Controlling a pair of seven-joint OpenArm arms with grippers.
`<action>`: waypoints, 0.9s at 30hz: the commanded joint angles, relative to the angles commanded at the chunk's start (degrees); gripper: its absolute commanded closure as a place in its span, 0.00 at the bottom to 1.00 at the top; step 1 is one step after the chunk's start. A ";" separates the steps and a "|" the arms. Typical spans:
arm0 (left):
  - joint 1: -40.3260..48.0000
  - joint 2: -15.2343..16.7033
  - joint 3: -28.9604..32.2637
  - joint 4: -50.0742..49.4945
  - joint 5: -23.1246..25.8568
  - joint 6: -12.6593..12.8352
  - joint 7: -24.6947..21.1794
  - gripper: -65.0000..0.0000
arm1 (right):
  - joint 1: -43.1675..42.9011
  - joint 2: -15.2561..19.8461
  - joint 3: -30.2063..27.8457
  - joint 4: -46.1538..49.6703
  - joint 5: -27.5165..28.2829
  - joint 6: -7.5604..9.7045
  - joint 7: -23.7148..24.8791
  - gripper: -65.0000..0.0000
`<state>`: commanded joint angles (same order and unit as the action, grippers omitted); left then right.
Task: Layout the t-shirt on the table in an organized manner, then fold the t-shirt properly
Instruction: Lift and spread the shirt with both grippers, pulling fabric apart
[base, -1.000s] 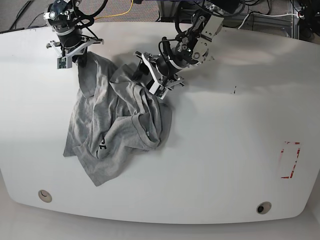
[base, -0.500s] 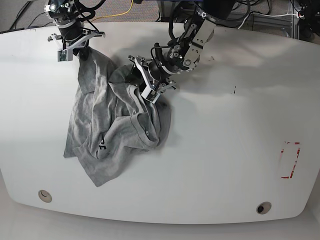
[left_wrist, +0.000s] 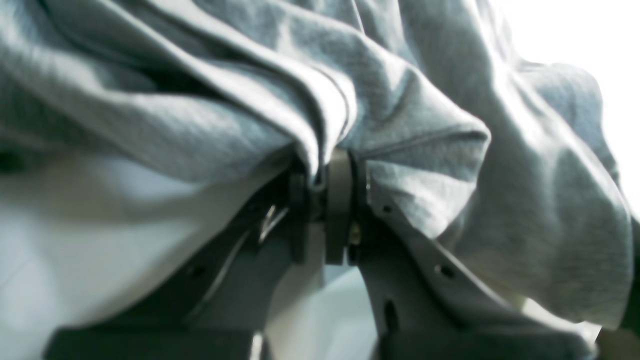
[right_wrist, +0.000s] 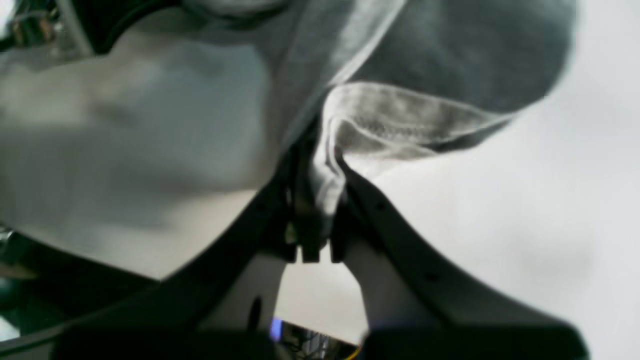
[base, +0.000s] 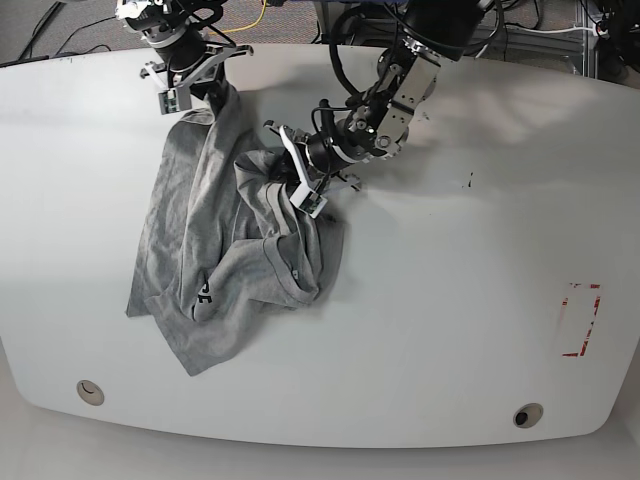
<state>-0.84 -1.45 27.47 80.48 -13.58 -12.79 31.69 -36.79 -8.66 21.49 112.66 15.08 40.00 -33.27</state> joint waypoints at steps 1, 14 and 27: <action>-0.09 -1.05 -0.09 0.88 0.00 -0.79 0.70 1.00 | -0.09 0.00 -1.41 0.00 0.00 0.00 0.00 1.00; -0.62 -18.11 -6.95 9.93 0.44 -13.27 5.10 1.00 | 0.88 0.44 -10.37 1.14 -0.53 -2.77 0.00 0.47; -4.84 -24.97 -13.10 5.54 0.53 -22.42 4.84 1.00 | 7.74 6.95 -8.79 0.88 -0.44 -2.95 -0.09 0.00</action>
<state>-5.67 -26.42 14.37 86.02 -13.05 -35.21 36.53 -29.05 -1.71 12.70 113.54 14.64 37.05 -33.36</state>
